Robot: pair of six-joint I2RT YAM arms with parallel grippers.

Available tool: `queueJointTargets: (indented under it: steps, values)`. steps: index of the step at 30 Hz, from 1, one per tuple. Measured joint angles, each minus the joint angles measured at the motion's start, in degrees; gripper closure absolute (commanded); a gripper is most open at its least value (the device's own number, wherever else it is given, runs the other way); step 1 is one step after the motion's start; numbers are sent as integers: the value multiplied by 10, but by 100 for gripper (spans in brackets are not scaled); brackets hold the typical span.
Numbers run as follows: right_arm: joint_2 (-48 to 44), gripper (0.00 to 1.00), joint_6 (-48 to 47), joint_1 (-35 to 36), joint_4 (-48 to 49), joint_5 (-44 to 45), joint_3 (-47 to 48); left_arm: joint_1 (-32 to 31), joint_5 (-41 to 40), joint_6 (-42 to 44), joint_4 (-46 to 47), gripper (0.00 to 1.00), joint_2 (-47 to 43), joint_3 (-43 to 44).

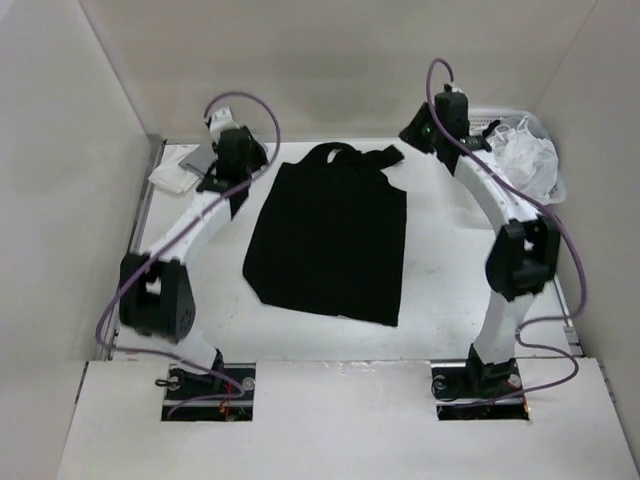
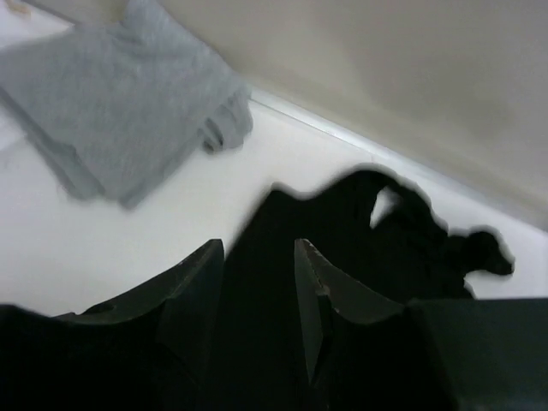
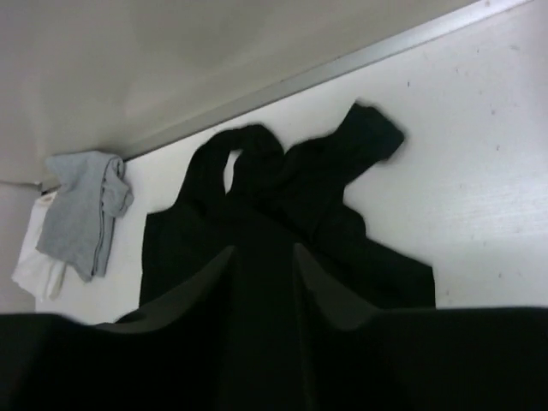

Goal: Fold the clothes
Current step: Flatten the tank top out

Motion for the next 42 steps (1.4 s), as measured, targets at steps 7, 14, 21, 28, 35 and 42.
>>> queueJointTargets:
  steps: [7, 14, 21, 28, 35, 42]
  values:
    - [-331, 96, 23, 108, 152, 33, -490, -95, -51, -40, 87, 61, -277, -402]
    - [-461, 61, 73, 231, 186, 77, -782, -48, -33, -73, 29, 56, -332, -523]
    - [-595, 61, 160, 320, 129, 131, -872, -53, 8, -99, 24, 62, -301, -548]
    - [-596, 62, 243, 398, 84, 183, -875, -62, 15, -106, 19, 73, -274, -553]
    - [-632, 56, 331, 480, -11, 256, -876, -63, 12, -106, 16, 72, -290, -558]
    - [-590, 61, 379, 485, -63, 290, -856, -63, 4, -106, 9, 61, -326, -564]
